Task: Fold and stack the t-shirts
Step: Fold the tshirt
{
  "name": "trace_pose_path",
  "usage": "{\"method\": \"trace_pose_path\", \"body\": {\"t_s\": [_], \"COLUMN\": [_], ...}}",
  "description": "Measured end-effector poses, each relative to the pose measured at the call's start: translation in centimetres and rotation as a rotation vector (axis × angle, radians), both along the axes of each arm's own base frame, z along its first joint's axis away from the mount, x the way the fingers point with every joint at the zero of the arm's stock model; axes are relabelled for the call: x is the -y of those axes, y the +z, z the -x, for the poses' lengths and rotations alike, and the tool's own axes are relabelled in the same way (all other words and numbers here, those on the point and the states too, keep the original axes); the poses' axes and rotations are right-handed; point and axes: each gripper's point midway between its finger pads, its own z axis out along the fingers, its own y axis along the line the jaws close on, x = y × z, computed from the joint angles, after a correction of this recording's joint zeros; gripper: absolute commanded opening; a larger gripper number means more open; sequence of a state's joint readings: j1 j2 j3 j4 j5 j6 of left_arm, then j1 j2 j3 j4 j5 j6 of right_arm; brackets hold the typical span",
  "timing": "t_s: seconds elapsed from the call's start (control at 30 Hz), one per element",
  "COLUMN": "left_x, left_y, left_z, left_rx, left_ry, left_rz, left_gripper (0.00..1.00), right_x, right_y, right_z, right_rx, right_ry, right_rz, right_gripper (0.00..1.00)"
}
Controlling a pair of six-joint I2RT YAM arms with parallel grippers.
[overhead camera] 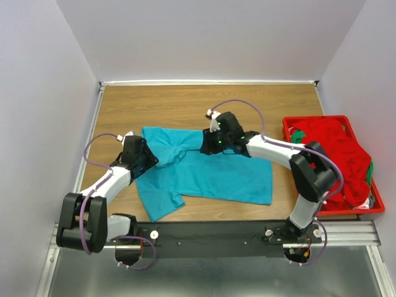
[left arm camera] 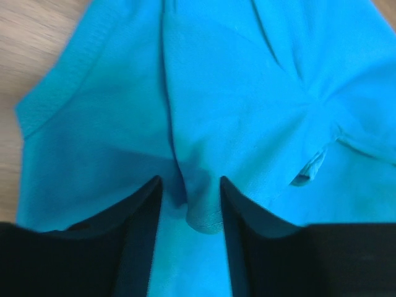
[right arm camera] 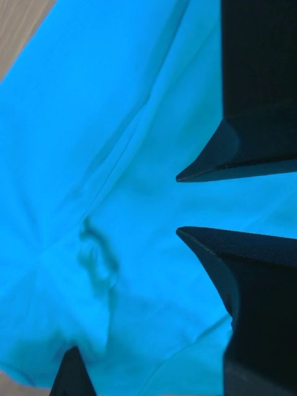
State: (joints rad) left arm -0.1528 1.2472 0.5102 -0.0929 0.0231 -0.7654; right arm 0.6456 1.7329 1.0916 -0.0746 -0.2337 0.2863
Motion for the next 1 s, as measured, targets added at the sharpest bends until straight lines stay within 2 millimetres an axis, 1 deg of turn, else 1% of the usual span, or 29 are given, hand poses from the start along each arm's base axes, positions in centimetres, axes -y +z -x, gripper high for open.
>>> {"method": "trace_pose_path", "body": {"t_s": [0.03, 0.07, 0.1, 0.13, 0.2, 0.27, 0.33, 0.4, 0.47, 0.63, 0.7, 1.0], "left_x": [-0.3, -0.5, -0.8, -1.0, -1.5, -1.8, -2.0, -2.0, -1.9, -1.1, -0.6, 0.1], "left_y": [0.3, 0.5, 1.1, 1.8, 2.7, 3.9, 4.8, 5.2, 5.0, 2.9, 2.2, -0.1], "left_z": [-0.1, -0.1, -0.4, -0.9, -1.7, -2.6, -3.3, -3.8, -4.2, -4.9, -5.0, -5.2], "left_rx": [0.011, 0.015, 0.030, 0.049, 0.073, 0.104, 0.127, 0.138, 0.130, 0.062, 0.043, -0.006], "left_ry": [0.014, 0.021, 0.029, 0.038, 0.046, 0.049, 0.045, 0.038, 0.028, -0.009, -0.025, -0.030], "left_rz": [-0.011, -0.020, -0.033, -0.047, -0.074, -0.102, -0.118, -0.125, -0.132, -0.145, -0.149, -0.144], "left_gripper": [0.58, 0.59, 0.62, 0.62, 0.62, 0.61, 0.59, 0.57, 0.54, 0.46, 0.44, 0.42], "right_x": [-1.3, -2.6, -3.6, -4.1, -6.0, -7.2, -7.9, -8.4, -8.9, -9.7, -9.8, -10.3], "right_y": [-0.2, -0.2, -0.3, -0.5, -0.8, -1.6, -2.2, -3.0, -3.7, -4.8, -4.9, -4.9], "right_z": [0.0, 0.1, 0.2, 0.4, 0.4, 0.5, 0.6, 0.7, 0.6, 0.4, 0.1, -0.6], "right_rx": [-0.005, -0.015, -0.028, -0.033, -0.065, -0.102, -0.128, -0.161, -0.192, -0.254, -0.264, -0.290], "right_ry": [0.012, 0.018, 0.017, 0.022, 0.002, -0.025, -0.048, -0.084, -0.119, -0.197, -0.223, -0.286], "right_rz": [-0.008, -0.024, -0.040, -0.043, -0.085, -0.107, -0.119, -0.126, -0.137, -0.160, -0.168, -0.203], "right_gripper": [0.40, 0.40, 0.40, 0.40, 0.40, 0.40, 0.40, 0.40, 0.41, 0.47, 0.47, 0.46]}}
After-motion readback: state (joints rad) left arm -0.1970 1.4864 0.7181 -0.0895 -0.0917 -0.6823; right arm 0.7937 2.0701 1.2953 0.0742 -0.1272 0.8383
